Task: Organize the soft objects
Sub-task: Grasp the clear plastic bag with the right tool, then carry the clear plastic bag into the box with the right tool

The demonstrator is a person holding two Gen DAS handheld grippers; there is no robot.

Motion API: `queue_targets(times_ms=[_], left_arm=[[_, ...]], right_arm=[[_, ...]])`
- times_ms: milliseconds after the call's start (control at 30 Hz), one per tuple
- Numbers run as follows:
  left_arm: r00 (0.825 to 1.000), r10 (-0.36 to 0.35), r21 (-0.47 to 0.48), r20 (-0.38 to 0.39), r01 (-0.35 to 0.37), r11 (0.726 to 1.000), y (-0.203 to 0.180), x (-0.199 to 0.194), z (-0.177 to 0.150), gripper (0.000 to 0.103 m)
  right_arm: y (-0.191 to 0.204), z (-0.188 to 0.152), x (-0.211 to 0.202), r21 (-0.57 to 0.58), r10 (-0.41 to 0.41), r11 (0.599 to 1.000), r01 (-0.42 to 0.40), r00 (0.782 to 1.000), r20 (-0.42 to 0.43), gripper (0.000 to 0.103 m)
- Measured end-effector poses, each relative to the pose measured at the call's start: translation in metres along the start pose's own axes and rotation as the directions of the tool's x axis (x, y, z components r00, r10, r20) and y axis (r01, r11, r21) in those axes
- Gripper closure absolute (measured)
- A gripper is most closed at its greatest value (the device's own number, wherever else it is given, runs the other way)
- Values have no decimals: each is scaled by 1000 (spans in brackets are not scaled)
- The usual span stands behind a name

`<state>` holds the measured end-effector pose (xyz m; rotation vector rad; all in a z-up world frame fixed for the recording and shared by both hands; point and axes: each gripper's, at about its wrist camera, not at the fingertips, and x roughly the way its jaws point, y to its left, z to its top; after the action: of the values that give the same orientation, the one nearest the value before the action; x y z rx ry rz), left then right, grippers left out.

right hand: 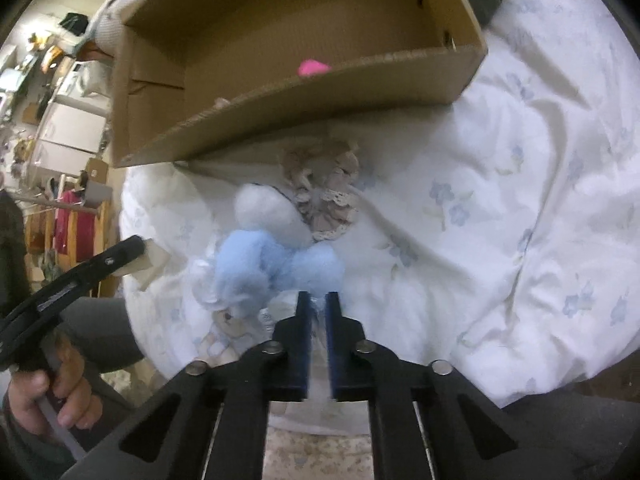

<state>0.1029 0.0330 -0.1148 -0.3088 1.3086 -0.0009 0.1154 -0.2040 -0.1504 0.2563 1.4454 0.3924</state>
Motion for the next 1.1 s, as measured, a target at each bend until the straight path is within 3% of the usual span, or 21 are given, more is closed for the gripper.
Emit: queue_targets(times_ms=[167, 333, 467, 700, 1100], left_arm=[[1000, 3, 8, 3, -3, 1000, -3, 1, 0, 93], [1000, 11, 14, 11, -11, 1000, -3, 1, -1, 93], [1000, 15, 12, 20, -15, 1000, -4, -1, -1, 93], [997, 22, 10, 75, -23, 1000, -2, -14, 1, 93], [964, -5, 75, 265, -15, 997, -23, -77, 16, 93]], right_arm=[[12, -1, -20, -51, 28, 998, -25, 997, 72, 101], [2, 5, -55, -11, 121, 992, -122, 965, 232, 101], [-8, 5, -54, 34, 149, 986, -161, 960, 236, 101], [-6, 10, -66, 33, 202, 975, -222, 933, 299, 101], [3, 18, -93, -2, 244, 965, -262, 894, 377, 101]])
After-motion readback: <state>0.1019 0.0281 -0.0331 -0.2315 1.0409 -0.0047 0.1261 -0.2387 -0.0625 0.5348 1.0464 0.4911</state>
